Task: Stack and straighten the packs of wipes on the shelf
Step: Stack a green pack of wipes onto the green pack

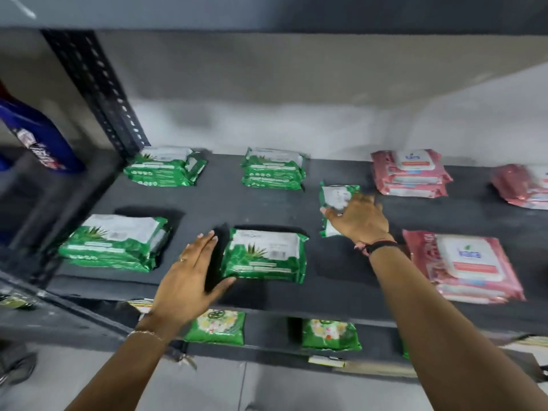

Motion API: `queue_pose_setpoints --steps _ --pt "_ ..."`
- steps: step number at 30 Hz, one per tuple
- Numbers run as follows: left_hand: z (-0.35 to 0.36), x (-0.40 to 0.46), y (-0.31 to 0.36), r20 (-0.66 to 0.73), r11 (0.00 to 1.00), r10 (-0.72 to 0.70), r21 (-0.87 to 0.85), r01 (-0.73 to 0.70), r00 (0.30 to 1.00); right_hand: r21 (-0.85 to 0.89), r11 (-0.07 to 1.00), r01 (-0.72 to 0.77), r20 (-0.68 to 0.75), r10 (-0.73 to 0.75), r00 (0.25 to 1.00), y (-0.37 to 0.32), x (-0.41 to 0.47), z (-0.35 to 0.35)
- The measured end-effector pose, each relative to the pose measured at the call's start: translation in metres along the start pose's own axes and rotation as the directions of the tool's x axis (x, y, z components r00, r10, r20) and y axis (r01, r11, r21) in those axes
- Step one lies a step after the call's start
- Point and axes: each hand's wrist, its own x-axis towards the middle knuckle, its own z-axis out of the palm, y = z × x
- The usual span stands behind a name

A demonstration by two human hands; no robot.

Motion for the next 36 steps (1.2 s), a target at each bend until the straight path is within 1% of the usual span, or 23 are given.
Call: queue_pose_setpoints --steps 3,5,8,10,12,13,15,16,18,19,21,22,24,27,30,34,36 --pt "0.014 0.000 -0.016 0.026 1.000 0.023 -0.021 -0.022 0.999 0.007 0.995 -0.097 0.009 0.097 0.995 -0.007 0.006 0.012" --pt "0.021 0.001 -0.020 0.034 0.997 0.052 -0.062 -0.050 0.998 0.020 0.992 -0.124 -0.014 0.124 0.992 -0.010 0.008 0.016" --pt "0.024 0.002 -0.021 0.036 0.995 0.071 -0.078 -0.068 0.997 0.075 0.989 -0.126 -0.054 0.130 0.990 -0.010 0.009 0.015" --pt "0.025 0.002 -0.022 0.031 0.994 0.081 -0.083 -0.078 0.996 0.105 0.990 -0.093 -0.100 0.104 0.990 -0.009 0.005 0.011" --pt "0.026 0.001 -0.022 0.025 0.993 0.075 -0.090 -0.073 0.997 0.128 0.992 -0.019 -0.162 0.040 0.986 -0.007 -0.003 0.004" --pt "0.026 0.001 -0.022 0.023 0.993 0.073 -0.090 -0.070 0.997 0.141 0.989 0.046 -0.189 -0.018 0.982 -0.007 -0.008 0.000" --pt "0.027 0.001 -0.022 0.027 0.994 0.072 -0.083 -0.070 0.997 0.159 0.955 0.249 -0.220 -0.212 0.952 -0.012 -0.020 -0.009" --pt "0.027 0.002 -0.023 0.032 0.994 0.073 -0.084 -0.070 0.997 0.163 0.917 0.365 -0.210 -0.329 0.920 -0.016 -0.026 -0.013" --pt "0.027 0.002 -0.024 0.032 0.993 0.075 -0.093 -0.072 0.997 0.194 0.811 0.552 -0.111 -0.541 0.834 -0.027 -0.036 -0.018" --pt "0.027 0.002 -0.024 0.032 0.993 0.076 -0.098 -0.073 0.997 0.220 0.769 0.601 -0.027 -0.611 0.791 -0.034 -0.040 -0.018" --pt "0.026 0.001 -0.023 0.036 0.991 0.063 -0.117 -0.059 0.997 0.234 0.726 0.646 0.146 -0.684 0.715 -0.047 -0.044 -0.014" --pt "0.025 0.000 -0.022 0.040 0.991 0.053 -0.125 -0.048 0.998 0.209 0.715 0.667 0.211 -0.699 0.684 -0.052 -0.045 -0.010" --pt "0.023 0.000 -0.021 0.046 0.990 0.046 -0.138 -0.039 0.998 0.147 0.693 0.705 0.296 -0.711 0.638 -0.056 -0.044 0.000" --pt "0.023 0.001 -0.022 0.026 0.988 0.057 -0.146 -0.052 0.998 0.121 0.684 0.720 0.382 -0.701 0.602 -0.058 -0.041 0.010" --pt "0.025 0.001 -0.022 0.017 0.989 0.055 -0.139 -0.052 0.998 0.038 0.671 0.740 0.429 -0.680 0.594 -0.058 -0.041 0.012" --pt "0.025 -0.001 -0.021 0.015 0.988 0.042 -0.147 -0.039 0.999 -0.008 0.642 0.767 0.430 -0.690 0.582 -0.061 -0.048 0.009" --pt "0.025 0.000 -0.021 0.009 0.988 0.043 -0.151 -0.041 0.999 -0.060 0.624 0.779 0.413 -0.695 0.588 -0.061 -0.051 0.010"
